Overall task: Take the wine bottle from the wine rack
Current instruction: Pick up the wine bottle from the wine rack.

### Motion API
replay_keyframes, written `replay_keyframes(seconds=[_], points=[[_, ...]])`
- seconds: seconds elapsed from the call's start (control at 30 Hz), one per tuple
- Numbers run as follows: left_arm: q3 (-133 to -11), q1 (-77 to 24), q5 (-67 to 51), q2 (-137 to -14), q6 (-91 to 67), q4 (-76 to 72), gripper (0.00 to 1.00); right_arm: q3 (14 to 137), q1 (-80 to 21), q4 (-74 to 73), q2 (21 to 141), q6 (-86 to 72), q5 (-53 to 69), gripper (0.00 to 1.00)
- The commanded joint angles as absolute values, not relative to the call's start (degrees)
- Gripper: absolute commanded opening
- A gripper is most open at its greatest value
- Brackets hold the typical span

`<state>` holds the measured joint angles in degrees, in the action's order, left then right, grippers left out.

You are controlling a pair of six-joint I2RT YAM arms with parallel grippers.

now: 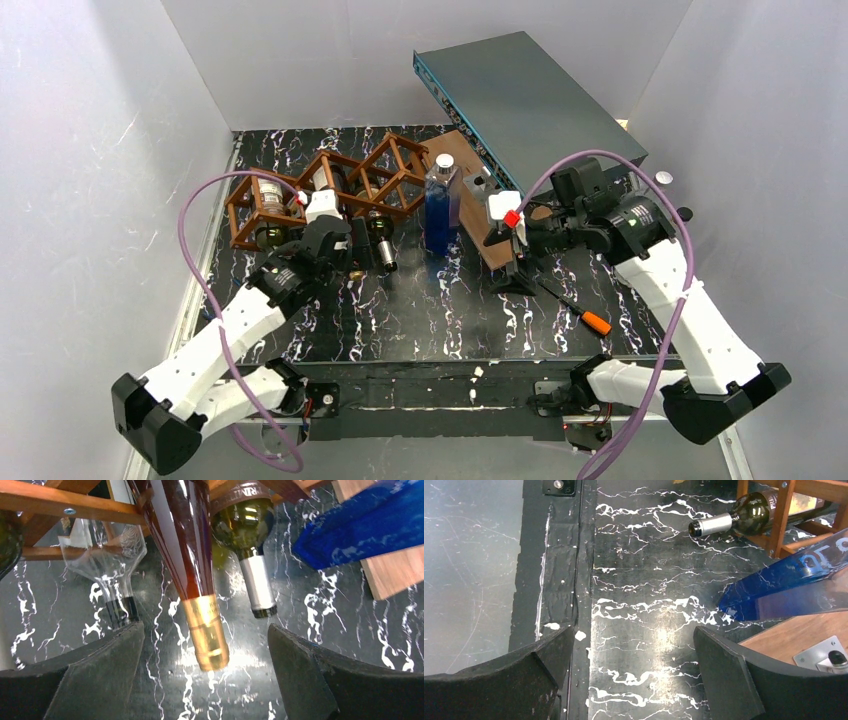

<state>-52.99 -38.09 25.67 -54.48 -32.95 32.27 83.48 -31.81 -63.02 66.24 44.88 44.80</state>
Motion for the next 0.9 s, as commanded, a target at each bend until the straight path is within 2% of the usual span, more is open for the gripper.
replay_keyframes(seconds=[0.0, 0.3, 0.73, 0.87], points=[[-46.8, -34.5, 26.9, -55.9, -29.5, 19.6, 0.92, 78.6, -31.2, -62.0, 63.7, 48.2, 47.2, 0.98], [-41.6, -31.5, 26.1, -57.9, -27.7, 8.8, 0.91, 70.2, -30.2, -59.6, 60.8, 49.7, 48.8, 0.98], [-39.4, -30.5, 26.8, -65.0, -26.3, -1.0, 0.77, 62.7, -26.3, -56.3, 58.3, 50.2, 54.6, 0.98], [-38.0, -30.5, 28.0, -65.5, -26.3, -3.1, 0.75, 61.6, -25.7, -55.6, 57.9, 50.2, 54.9, 0.98]])
